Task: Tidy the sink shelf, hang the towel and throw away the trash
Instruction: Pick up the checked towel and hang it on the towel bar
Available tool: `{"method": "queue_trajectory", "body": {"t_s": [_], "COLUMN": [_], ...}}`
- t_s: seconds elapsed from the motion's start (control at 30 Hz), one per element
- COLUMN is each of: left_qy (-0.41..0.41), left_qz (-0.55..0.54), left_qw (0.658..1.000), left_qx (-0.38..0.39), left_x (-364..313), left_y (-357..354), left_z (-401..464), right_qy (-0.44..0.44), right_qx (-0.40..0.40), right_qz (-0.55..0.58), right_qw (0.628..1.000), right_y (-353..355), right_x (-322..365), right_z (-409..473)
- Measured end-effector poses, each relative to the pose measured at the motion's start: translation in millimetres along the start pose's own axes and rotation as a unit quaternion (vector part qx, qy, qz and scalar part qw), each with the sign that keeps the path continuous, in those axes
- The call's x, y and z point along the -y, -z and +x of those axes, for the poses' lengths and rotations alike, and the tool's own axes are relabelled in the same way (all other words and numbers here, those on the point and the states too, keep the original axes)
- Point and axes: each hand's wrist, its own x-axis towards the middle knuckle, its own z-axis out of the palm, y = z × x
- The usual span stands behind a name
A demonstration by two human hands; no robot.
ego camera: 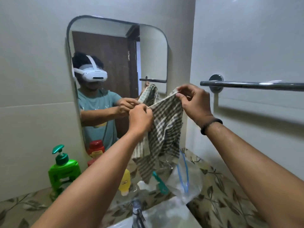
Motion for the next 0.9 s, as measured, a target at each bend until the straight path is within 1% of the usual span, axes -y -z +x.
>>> {"method": "queue_trajectory", "body": {"t_s": [0.07, 0.13, 0.23, 0.33, 0.47, 0.53, 0.6, 0.67, 0.7, 0.77, 0.8, 0.83, 0.87, 0.9], "left_qy": [0.006, -0.006, -0.015, -0.043, -0.106, -0.13, -0.149, -0.174, -0.191, -0.25, -0.296, -0.35, -0.404, -0.454], "left_qz": [-0.05, -0.03, -0.059, -0.073, -0.116, -0.147, -0.171, -0.183, -0.18, -0.176, -0.179, -0.172, -0.157, -0.15], "left_qw": [0.999, 0.998, 0.995, 0.989, 0.975, 0.967, 0.962, 0.956, 0.954, 0.943, 0.929, 0.912, 0.891, 0.869], "left_qx": [-0.014, -0.061, -0.085, -0.122, -0.159, -0.162, -0.154, -0.147, -0.144, -0.135, -0.129, -0.13, -0.133, -0.129], "left_x": [-18.0, -34.7, -62.6, -94.7, -146.6, -172.6, -199.1, -224.5, -234.1, -247.1, -250.2, -252.4, -253.0, -252.6], "left_y": [8.0, 14.9, 23.2, 30.6, 38.1, 37.0, 33.4, 26.5, 22.5, 14.4, 10.5, 7.1, 3.9, -0.3], "left_z": [8.4, 14.8, 15.9, 15.6, 19.2, 21.8, 22.4, 18.6, 13.6, -3.0, -13.6, -25.2, -37.4, -47.8], "right_qy": [0.038, 0.071, 0.117, 0.148, 0.133, 0.095, 0.037, -0.027, -0.048, -0.09, -0.129, -0.166, -0.19, -0.198], "right_qx": [-0.016, -0.035, -0.072, -0.09, -0.11, -0.109, -0.084, -0.029, -0.008, -0.001, 0.003, 0.023, 0.057, 0.096], "right_qz": [-0.047, -0.084, -0.138, -0.182, -0.226, -0.252, -0.268, -0.242, -0.208, -0.071, 0.02, 0.087, 0.108, 0.085], "right_qw": [0.998, 0.993, 0.981, 0.968, 0.959, 0.957, 0.959, 0.969, 0.977, 0.993, 0.991, 0.982, 0.974, 0.972], "right_y": [14.1, 28.8, 52.6, 78.9, 112.7, 131.5, 149.9, 163.3, 166.7, 175.5, 181.0, 185.9, 189.0, 189.8], "right_x": [11.0, 23.4, 45.2, 63.6, 79.4, 83.0, 84.5, 87.7, 90.4, 97.1, 100.8, 105.0, 108.6, 110.7], "right_z": [5.7, 9.3, 14.7, 22.6, 31.6, 34.4, 36.6, 38.0, 39.2, 45.1, 49.5, 54.3, 59.3, 65.1]}}
